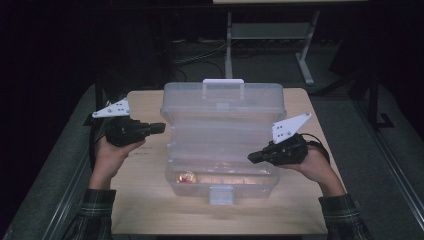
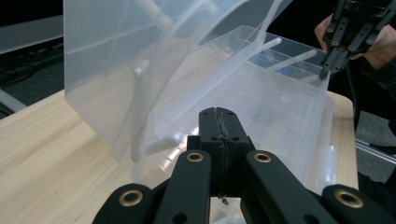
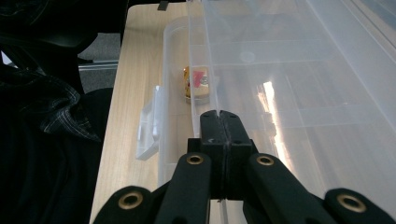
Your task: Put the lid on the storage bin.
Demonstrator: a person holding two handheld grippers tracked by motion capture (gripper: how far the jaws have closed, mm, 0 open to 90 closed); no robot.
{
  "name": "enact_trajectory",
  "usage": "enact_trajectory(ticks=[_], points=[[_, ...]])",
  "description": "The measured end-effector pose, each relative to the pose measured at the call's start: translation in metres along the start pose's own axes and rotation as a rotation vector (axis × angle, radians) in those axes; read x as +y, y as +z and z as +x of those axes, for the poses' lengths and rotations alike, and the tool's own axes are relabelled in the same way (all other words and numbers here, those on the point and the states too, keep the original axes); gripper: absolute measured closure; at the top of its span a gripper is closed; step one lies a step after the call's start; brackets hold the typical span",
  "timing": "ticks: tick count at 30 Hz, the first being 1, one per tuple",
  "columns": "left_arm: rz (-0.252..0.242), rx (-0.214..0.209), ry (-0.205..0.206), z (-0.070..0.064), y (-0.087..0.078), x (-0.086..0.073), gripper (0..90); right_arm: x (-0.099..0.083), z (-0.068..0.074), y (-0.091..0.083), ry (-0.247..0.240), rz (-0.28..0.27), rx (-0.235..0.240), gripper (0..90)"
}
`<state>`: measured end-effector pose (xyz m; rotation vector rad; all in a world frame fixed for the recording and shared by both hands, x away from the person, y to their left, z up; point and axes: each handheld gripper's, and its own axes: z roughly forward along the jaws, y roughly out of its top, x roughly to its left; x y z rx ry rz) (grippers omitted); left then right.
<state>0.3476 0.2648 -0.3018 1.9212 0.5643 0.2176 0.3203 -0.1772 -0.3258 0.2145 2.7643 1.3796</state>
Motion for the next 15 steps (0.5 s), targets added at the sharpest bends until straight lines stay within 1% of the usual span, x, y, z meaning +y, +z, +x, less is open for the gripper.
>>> enact_trajectory(ticks=[2,3,5,8,9,11,15], points=[[0.004,0.012,0.004,-0.0002,0.0023,0.0006,90.0,-0.0005,0.0003,0.0002,0.0,0.002,0.003,89.7],[0.003,0.008,0.004,0.0001,0.0029,0.0009,90.0,-0.0008,0.0006,0.0003,0.0,0.002,0.003,89.7],[0.002,0.016,0.006,-0.0001,0.0042,0.0018,89.9,-0.0014,0.0008,0.0008,-0.001,0.002,0.007,89.6],[-0.006,0.015,0.007,0.0,0.0057,0.0021,90.0,-0.002,0.0013,0.0017,-0.003,0.003,0.011,89.6],[-0.006,0.008,0.005,-0.0002,0.0065,0.002,90.0,-0.0023,0.0017,0.002,-0.002,0.007,0.012,89.6],[-0.003,0.007,0.01,-0.0009,0.0083,0.0017,90.0,-0.0028,0.0021,0.0023,-0.002,0.01,0.015,89.6],[-0.004,0.002,0.009,-0.0014,0.0099,0.0021,90.0,-0.0034,0.0022,0.0024,-0.004,0.005,0.015,89.5]])
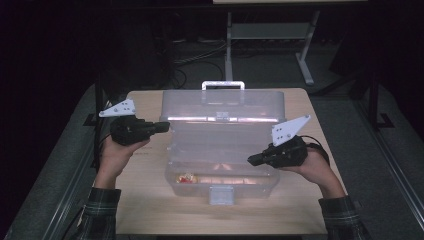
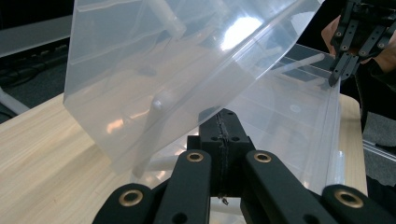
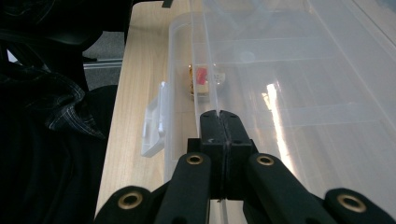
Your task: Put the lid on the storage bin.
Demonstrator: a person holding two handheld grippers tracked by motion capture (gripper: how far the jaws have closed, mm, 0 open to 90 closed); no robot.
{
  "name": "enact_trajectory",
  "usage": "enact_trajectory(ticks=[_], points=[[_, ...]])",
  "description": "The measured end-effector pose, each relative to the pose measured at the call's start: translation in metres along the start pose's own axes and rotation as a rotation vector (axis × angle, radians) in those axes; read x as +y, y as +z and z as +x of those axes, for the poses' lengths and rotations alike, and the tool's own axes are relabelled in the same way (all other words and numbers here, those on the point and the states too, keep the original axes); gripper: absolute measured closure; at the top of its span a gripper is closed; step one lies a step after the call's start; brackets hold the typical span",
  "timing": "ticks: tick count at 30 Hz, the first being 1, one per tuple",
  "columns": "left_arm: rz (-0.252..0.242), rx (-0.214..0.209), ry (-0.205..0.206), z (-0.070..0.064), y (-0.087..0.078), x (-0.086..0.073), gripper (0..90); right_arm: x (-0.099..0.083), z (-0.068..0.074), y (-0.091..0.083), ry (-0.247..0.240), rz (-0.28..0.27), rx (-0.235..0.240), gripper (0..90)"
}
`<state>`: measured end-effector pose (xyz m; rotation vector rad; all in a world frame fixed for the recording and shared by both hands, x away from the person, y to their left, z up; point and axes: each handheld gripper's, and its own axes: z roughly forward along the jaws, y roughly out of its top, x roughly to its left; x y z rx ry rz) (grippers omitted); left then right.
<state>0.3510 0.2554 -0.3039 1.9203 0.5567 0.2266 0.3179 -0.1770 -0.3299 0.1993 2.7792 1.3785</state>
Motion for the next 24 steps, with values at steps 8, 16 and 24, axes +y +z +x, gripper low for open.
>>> enact_trajectory(ticks=[8,16,24], points=[[-0.012,-0.002,0.0,0.0,-0.001,0.0,90.0,-0.001,0.001,-0.002,0.026,-0.008,0.0,78.0],[-0.016,-0.003,-0.001,-0.001,-0.002,0.0,90.0,-0.006,0.0,-0.027,0.096,-0.115,-0.046,71.3],[-0.021,-0.007,-0.004,-0.001,-0.004,-0.001,90.0,-0.015,-0.004,-0.044,0.193,-0.16,-0.148,89.5]])
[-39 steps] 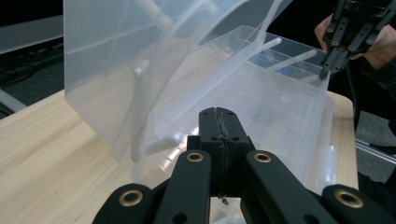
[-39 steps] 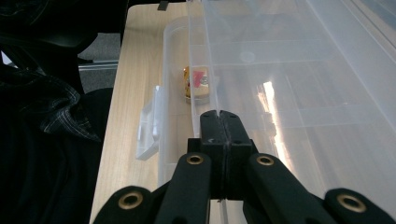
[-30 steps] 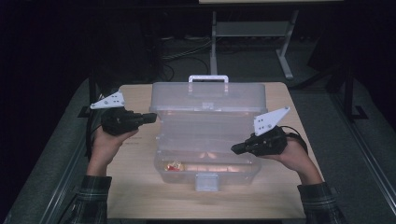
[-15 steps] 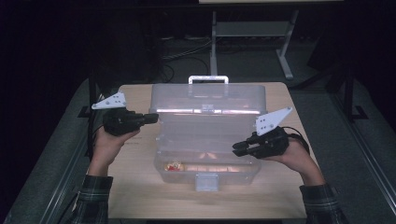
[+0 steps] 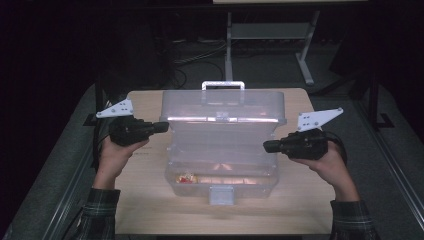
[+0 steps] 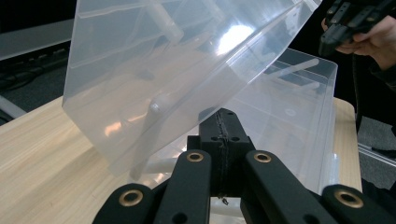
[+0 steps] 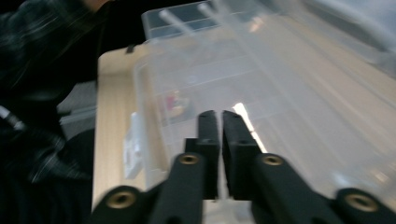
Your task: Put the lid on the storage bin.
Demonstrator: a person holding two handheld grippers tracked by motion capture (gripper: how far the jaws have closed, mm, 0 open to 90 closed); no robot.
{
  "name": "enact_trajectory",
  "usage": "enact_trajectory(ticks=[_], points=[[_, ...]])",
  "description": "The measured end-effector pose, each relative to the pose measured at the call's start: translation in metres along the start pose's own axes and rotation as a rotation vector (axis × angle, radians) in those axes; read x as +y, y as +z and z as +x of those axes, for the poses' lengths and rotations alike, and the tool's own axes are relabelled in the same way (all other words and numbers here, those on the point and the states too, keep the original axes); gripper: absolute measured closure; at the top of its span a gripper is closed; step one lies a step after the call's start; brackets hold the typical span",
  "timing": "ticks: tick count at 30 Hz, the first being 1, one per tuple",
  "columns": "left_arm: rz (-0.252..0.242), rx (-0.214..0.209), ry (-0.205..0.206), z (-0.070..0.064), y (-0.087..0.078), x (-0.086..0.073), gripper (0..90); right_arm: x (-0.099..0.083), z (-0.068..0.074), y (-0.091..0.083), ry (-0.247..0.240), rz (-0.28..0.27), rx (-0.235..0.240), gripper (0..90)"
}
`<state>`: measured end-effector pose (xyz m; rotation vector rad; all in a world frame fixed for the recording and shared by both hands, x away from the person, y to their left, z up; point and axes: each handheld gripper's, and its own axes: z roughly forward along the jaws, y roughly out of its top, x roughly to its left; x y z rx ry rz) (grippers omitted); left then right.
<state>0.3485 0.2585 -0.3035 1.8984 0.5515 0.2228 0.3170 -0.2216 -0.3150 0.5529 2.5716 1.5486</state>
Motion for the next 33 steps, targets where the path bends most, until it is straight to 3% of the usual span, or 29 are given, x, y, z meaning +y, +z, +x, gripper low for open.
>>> enact_trajectory(ticks=[2,12,20,33], points=[[0.003,0.001,-0.001,0.0,-0.001,-0.001,90.0,-0.006,-0.007,-0.006,0.043,-0.024,-0.064,90.0],[-0.002,0.006,-0.005,-0.002,-0.006,-0.004,90.0,-0.02,-0.018,-0.023,0.099,-0.093,-0.158,89.9],[0.003,0.003,-0.008,-0.006,-0.007,-0.008,90.0,-0.02,-0.018,-0.028,0.11,-0.121,-0.178,90.0],[0.002,-0.004,-0.008,-0.013,-0.012,-0.017,89.9,-0.024,-0.013,-0.027,0.114,-0.129,-0.17,89.9]])
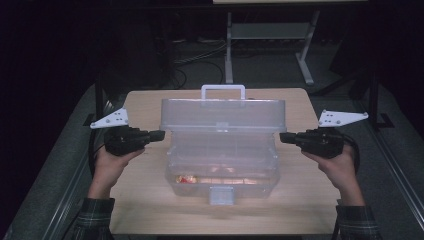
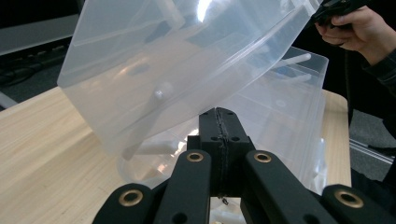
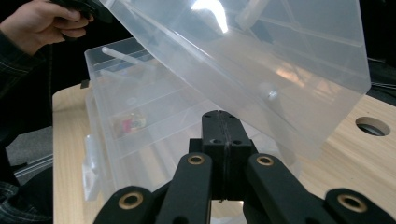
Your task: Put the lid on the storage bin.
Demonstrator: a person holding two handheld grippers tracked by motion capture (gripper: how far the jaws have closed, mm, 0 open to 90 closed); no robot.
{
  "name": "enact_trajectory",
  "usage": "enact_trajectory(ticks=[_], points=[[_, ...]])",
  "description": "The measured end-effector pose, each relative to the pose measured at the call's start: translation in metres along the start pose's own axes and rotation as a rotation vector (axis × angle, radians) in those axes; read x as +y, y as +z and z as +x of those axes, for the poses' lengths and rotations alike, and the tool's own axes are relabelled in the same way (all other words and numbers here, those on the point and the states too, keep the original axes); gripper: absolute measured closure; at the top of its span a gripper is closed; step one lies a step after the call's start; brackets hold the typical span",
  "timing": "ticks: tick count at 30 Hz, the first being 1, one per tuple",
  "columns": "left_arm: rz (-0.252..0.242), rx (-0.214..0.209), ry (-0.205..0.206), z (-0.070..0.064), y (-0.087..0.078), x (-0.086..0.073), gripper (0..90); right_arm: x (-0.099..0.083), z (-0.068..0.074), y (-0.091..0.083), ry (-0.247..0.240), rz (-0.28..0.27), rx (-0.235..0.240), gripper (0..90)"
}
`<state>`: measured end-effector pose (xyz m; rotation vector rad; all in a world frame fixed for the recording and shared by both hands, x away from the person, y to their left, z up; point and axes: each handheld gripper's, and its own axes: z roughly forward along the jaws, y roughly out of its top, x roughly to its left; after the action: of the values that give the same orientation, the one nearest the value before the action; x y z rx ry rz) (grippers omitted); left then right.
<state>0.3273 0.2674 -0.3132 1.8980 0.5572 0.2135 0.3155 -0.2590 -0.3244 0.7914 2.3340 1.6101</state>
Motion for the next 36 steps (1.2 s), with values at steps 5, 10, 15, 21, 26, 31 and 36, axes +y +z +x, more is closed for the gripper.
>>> enact_trajectory(ticks=[5,10,15,21,26,31,36], points=[[0.0,0.001,0.002,-0.004,0.0,-0.005,89.9,-0.003,0.004,-0.003,0.001,0.002,0.01,89.8],[0.0,0.0,0.0,-0.009,-0.001,-0.01,89.9,-0.008,0.007,-0.003,-0.001,0.005,0.015,89.8],[0.002,0.004,0.004,-0.014,-0.002,-0.014,89.9,-0.012,0.009,-0.004,-0.004,0.007,0.017,89.7],[0.01,0.003,0.004,-0.018,-0.003,-0.02,89.9,-0.02,0.012,-0.005,0.003,0.009,0.028,89.7],[-0.002,-0.01,0.014,-0.021,-0.003,-0.025,89.8,-0.023,0.014,-0.005,0.006,0.013,0.027,89.6],[0.006,-0.012,0.012,-0.024,-0.002,-0.031,89.8,-0.03,0.015,-0.007,0.008,0.002,0.033,89.5],[0.006,-0.006,0.018,-0.026,-0.003,-0.034,89.9,-0.034,0.018,-0.009,0.009,0.003,0.031,89.6]])
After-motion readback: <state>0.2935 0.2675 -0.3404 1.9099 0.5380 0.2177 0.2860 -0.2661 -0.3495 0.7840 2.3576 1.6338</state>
